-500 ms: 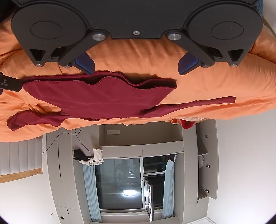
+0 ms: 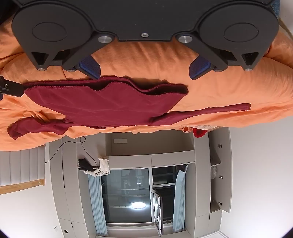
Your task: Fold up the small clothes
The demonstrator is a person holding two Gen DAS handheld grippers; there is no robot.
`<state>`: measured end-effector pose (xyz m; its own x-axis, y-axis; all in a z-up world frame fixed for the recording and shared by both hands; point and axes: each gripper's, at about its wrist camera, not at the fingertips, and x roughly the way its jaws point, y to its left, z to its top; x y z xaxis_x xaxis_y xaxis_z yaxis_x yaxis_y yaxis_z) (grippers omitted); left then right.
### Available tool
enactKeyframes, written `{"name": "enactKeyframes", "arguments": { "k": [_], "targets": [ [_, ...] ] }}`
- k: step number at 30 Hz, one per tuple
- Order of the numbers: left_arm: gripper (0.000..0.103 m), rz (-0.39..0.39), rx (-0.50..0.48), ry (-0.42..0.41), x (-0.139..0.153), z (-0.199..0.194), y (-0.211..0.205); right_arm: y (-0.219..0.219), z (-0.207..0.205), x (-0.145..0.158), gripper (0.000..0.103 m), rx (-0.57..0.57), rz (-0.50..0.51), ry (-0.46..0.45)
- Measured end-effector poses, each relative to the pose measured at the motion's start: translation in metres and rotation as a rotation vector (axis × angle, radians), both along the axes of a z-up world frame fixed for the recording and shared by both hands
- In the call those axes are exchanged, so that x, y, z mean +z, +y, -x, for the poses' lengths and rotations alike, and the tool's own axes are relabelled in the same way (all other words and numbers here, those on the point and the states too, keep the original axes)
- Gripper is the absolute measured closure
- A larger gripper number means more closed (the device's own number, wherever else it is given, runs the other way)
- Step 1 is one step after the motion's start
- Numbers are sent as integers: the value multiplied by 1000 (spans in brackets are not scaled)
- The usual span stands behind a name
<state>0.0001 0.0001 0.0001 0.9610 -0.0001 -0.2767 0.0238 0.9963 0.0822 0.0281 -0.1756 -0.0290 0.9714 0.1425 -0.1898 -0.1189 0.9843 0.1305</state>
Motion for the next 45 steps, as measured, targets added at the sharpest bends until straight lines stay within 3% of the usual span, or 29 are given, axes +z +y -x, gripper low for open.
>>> {"name": "enactKeyframes", "arguments": {
  "k": [45],
  "targets": [
    [0, 4, -1, 1, 0, 0, 0, 4, -2, -3, 0, 0, 2, 4]
  ]
}}
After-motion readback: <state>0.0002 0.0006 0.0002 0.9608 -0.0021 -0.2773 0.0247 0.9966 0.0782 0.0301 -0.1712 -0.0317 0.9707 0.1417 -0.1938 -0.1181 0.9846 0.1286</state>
